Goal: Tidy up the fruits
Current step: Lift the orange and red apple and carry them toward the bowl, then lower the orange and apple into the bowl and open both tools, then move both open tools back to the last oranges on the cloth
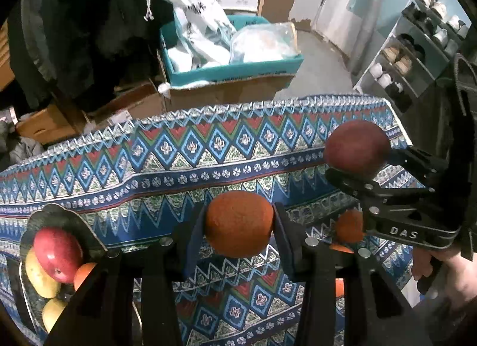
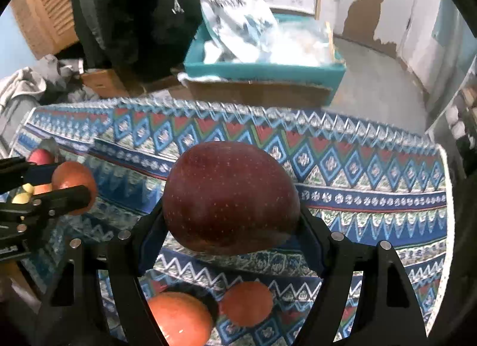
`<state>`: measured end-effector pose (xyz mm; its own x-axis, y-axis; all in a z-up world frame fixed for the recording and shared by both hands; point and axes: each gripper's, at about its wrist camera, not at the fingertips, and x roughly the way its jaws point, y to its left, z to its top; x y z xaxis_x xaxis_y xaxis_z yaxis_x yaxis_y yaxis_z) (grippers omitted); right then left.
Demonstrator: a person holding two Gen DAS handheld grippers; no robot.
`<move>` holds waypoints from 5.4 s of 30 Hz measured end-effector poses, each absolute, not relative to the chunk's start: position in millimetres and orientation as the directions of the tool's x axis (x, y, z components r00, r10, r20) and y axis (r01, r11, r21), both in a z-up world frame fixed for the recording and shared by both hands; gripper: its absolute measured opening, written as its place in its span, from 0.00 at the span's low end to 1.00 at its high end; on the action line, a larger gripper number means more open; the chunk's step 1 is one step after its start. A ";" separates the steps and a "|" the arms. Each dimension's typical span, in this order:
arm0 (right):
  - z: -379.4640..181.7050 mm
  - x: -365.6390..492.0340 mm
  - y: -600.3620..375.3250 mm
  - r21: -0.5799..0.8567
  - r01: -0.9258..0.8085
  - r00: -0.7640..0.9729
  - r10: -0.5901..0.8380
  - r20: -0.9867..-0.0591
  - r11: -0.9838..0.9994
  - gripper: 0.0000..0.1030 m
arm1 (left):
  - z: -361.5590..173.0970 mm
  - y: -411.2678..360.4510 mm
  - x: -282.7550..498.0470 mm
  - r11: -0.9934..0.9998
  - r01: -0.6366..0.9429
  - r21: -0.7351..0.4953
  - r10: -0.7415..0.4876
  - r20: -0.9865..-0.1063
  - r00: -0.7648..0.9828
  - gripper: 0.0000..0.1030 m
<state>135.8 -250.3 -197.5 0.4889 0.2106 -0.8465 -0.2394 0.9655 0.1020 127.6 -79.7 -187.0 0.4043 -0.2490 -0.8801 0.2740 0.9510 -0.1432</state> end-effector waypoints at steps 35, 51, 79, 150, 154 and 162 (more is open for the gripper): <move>-61.3 75.9 -197.8 0.155 -0.375 0.628 0.373 -0.683 0.914 0.76 | -73.7 -25.3 56.3 0.944 0.272 -0.187 -0.318 -0.739 0.594 0.44; -48.1 71.3 -136.5 0.170 -0.480 0.588 0.460 -0.666 0.861 0.76 | -70.9 36.6 42.1 0.961 0.180 -0.210 -0.277 -0.724 0.632 0.44; -109.3 85.1 -21.7 0.236 -0.613 0.379 0.542 -0.750 0.754 0.76 | -174.6 141.5 38.7 0.978 -0.068 -0.199 -0.139 -0.854 0.502 0.44; -151.7 65.1 -2.6 0.152 -0.615 0.306 0.412 -0.858 0.773 0.75 | -162.3 145.8 -0.2 0.988 -0.139 -0.071 0.002 -0.887 0.463 0.72; -141.2 65.2 -18.9 0.132 -0.592 0.342 0.396 -0.852 0.795 0.75 | -156.0 130.6 1.7 0.992 -0.105 -0.071 -0.013 -0.880 0.475 0.72; -127.8 66.6 -59.8 0.131 -0.526 0.379 0.369 -0.849 0.840 0.75 | -152.4 96.9 9.7 0.997 -0.031 -0.069 -0.046 -0.878 0.476 0.76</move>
<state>66.6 -59.8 -127.8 0.3789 0.3694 -0.8485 -0.5259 0.8404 0.1310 9.7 96.9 -152.4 0.4761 -0.0458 -0.8782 -0.0312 0.9971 -0.0690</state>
